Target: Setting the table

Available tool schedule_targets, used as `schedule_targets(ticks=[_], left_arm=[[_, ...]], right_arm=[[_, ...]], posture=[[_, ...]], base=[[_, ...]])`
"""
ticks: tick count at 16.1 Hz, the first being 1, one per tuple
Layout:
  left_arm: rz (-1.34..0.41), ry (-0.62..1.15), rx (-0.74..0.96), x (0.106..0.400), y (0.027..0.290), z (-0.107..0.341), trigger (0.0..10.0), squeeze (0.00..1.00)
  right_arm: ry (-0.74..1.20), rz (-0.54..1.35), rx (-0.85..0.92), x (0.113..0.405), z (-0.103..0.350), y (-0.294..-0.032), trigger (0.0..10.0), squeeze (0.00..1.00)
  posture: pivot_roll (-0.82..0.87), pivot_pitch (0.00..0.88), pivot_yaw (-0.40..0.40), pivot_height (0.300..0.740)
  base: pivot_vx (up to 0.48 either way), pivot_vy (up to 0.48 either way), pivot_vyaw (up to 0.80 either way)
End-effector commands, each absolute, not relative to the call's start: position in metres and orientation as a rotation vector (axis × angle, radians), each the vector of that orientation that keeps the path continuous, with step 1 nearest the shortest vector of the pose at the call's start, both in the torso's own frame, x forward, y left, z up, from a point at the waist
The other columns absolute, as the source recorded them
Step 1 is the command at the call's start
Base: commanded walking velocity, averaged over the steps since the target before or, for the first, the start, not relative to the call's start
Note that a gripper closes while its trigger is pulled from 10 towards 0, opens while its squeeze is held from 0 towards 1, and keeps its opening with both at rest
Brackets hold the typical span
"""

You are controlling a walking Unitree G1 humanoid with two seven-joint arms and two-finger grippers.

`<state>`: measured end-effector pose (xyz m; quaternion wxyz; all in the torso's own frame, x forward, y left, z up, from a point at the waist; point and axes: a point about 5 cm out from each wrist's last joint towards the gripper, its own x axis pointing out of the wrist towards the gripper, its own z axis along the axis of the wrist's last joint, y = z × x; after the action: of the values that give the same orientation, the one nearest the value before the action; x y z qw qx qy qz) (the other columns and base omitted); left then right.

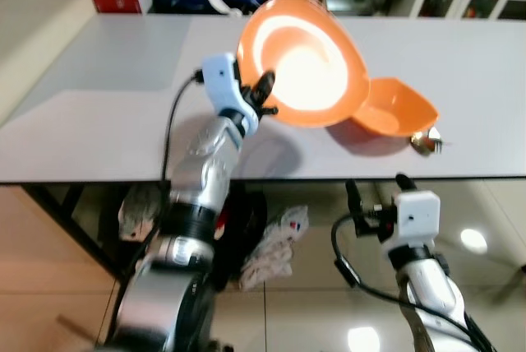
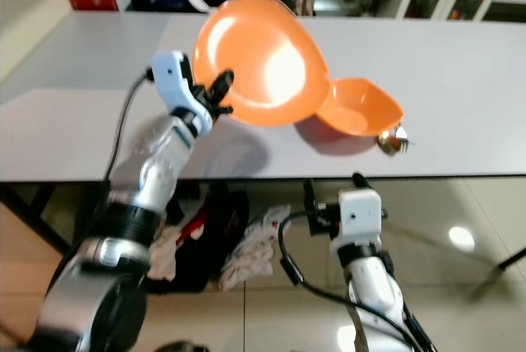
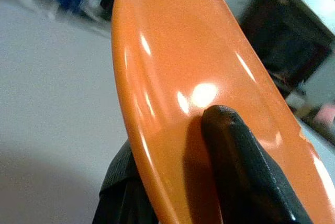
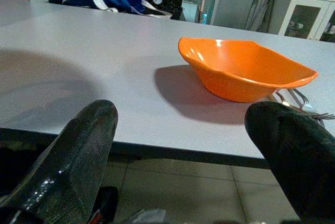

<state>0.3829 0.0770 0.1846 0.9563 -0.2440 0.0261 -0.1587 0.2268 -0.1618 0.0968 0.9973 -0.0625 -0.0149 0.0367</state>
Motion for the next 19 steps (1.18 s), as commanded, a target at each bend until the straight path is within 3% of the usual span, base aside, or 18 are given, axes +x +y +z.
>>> schedule_targets(ticks=[1,7,11,14,19], left_arm=[[-0.278,0.083,-0.574,0.388,0.08,0.182,0.0,0.0],[-0.18,0.295,-0.768,0.389,0.062,0.148,0.0,0.0],[-0.161,0.337,-0.725,0.387,0.055,0.14,0.0,0.0],[-0.122,0.321,-0.571,0.389,0.059,0.141,0.0,0.0],[-0.116,0.336,-0.53,0.39,0.056,0.142,0.0,0.0]], right_arm=[[-0.038,0.07,-0.124,0.227,0.099,-0.162,10.0,0.0],[-0.026,0.067,-0.141,0.219,0.099,-0.165,10.0,0.0],[-0.019,0.067,-0.141,0.217,0.098,-0.165,10.0,0.0],[-0.013,0.07,-0.139,0.216,0.098,-0.164,10.0,0.0],[-0.006,0.073,-0.138,0.216,0.097,-0.163,10.0,0.0]], posture=[[-0.06,0.022,0.003,0.74],[-0.1,0.025,0.004,0.74],[-0.1,0.033,0.003,0.74],[-0.1,0.041,0.003,0.74],[-0.1,0.044,0.002,0.74]], base=[[0.0,0.0,0.0],[0.0,0.0,0.0],[0.0,0.0,0.0],[0.0,-0.401,0.0],[0.0,-0.384,0.0]])
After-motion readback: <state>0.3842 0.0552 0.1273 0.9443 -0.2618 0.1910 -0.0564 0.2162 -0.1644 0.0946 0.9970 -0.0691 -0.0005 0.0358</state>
